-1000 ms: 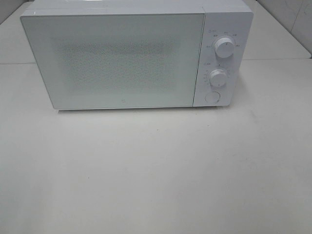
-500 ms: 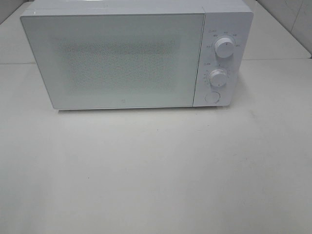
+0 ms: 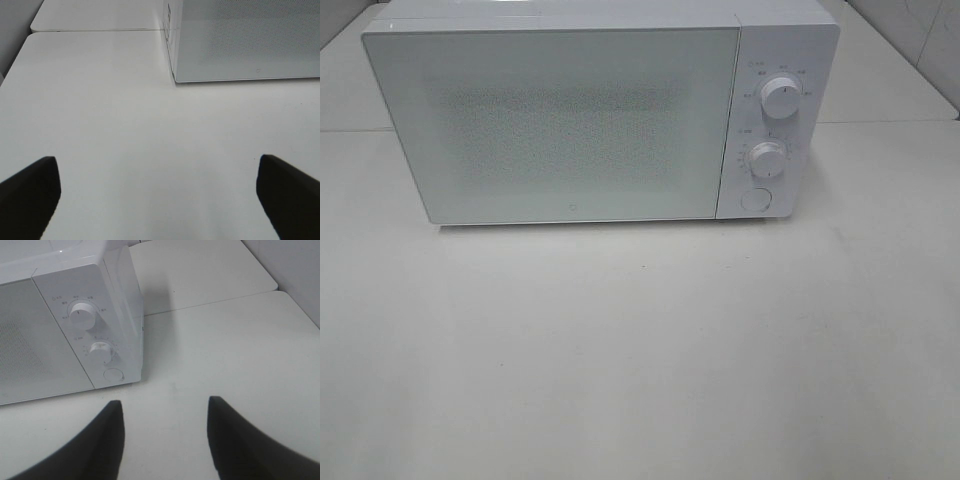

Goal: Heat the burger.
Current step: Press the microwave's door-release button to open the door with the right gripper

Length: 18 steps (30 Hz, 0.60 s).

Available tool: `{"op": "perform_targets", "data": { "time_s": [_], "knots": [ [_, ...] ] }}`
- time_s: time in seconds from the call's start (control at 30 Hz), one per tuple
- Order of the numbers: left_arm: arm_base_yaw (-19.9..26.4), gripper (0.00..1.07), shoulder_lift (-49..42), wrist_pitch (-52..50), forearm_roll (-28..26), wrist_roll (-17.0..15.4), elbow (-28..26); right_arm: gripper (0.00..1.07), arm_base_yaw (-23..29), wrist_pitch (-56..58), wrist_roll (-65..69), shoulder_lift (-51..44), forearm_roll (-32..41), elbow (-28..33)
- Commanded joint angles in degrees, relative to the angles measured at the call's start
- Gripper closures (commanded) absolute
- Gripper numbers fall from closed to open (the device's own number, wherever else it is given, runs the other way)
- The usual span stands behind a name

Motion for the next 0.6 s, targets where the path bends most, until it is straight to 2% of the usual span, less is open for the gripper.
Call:
{"op": "perform_targets", "data": {
  "time_s": [0.03,0.17,0.3,0.6],
  "knots": [
    [0.06,0.06,-1.20,-0.23,-0.11,-0.34,0.17,0.65,-0.46,-5.50,-0.11,3.67,-0.11,0.57],
    [0.06,0.06,-1.20,-0.23,-0.11,-0.34,0.17,0.70,-0.46,-8.65,-0.11,7.45,-0.23,0.57],
    [0.06,0.06,-1.20,-0.23,-0.11,-0.34,0.17,0.79,-0.46,-14.61,0.34,14.15,-0.23,0.57],
    [0.06,0.06,-1.20,-0.23,-0.11,-0.34,0.17,0.88,-0.46,-25.27,1.89,25.44,-0.29,0.57]
  ]
}}
